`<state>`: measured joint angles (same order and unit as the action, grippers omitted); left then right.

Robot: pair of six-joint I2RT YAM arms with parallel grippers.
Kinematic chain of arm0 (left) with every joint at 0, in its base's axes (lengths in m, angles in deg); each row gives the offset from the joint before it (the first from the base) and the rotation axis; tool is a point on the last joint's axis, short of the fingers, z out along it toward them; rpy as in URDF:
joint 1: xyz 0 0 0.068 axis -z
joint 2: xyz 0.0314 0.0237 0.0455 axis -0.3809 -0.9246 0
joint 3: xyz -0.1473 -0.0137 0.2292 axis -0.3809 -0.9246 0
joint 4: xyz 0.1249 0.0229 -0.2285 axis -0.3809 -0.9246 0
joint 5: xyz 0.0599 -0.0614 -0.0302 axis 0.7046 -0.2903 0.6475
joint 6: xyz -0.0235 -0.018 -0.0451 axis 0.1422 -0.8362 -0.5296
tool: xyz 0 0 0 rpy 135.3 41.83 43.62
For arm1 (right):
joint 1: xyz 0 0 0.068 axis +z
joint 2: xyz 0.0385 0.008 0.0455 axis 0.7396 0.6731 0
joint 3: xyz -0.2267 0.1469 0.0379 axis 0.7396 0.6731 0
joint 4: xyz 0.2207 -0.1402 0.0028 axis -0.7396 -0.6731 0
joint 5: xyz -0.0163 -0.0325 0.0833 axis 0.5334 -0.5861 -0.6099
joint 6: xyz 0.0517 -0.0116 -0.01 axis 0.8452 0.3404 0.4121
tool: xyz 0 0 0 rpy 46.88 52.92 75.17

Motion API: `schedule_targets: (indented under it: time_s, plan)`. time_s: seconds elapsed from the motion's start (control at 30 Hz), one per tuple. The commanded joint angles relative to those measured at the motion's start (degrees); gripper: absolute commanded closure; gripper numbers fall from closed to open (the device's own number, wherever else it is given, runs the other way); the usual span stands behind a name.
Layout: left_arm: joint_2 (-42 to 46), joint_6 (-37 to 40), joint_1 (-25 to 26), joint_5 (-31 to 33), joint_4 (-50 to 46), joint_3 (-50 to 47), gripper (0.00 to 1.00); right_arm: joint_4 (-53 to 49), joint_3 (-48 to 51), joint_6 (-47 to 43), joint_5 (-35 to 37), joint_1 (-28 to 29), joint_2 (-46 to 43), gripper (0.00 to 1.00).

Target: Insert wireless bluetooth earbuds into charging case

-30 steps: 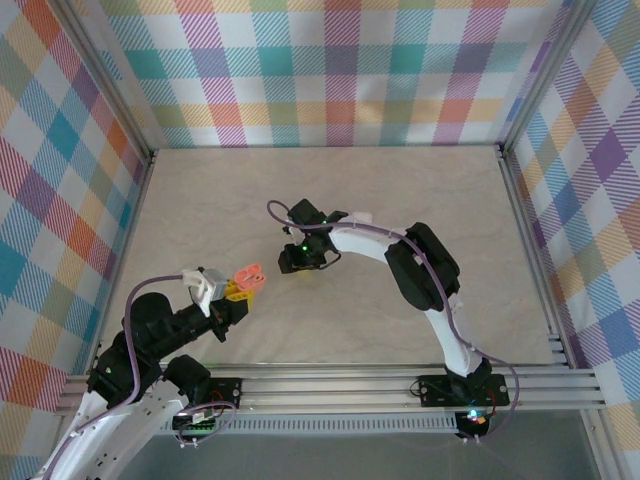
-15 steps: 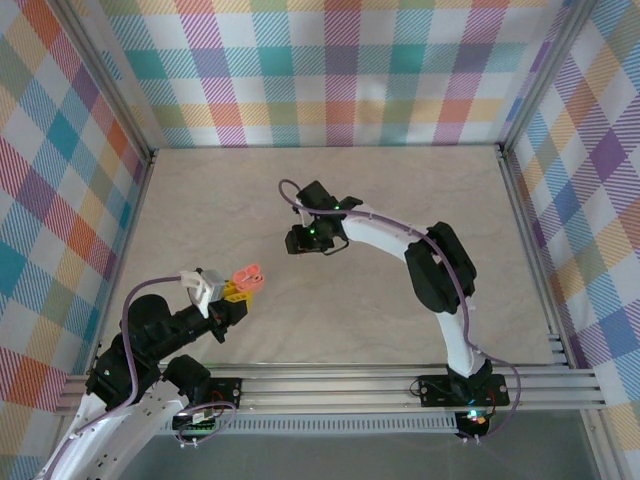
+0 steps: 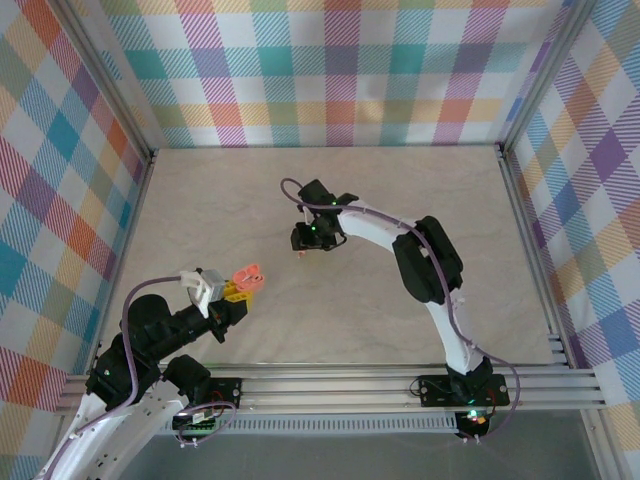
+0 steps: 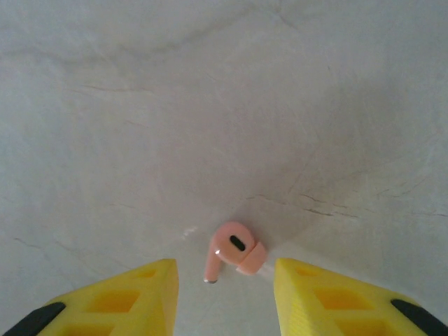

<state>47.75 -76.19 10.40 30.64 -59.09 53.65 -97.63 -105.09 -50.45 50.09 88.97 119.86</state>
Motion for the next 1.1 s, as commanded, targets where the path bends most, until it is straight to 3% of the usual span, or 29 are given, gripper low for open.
schedule_targets:
  time_s: [0.0, 0.67, 1.07]
  plan:
    - [0.43, 0.07, -0.63, 0.51, 1.45, 0.40, 0.88, -1.47, -2.59, 1.11, -0.11, 0.16, 1.44, 0.59]
    - [0.85, 1.08, -0.62, 0.44, -0.21, 1.45, 0.88, -5.25, -7.20, 3.10, 2.25, 2.16, 6.67, 0.60]
    - [3.33, 1.02, -0.63, 1.00, -2.89, 1.45, 0.88, -7.92, -8.64, 2.08, 5.59, 3.24, 8.12, 0.69]
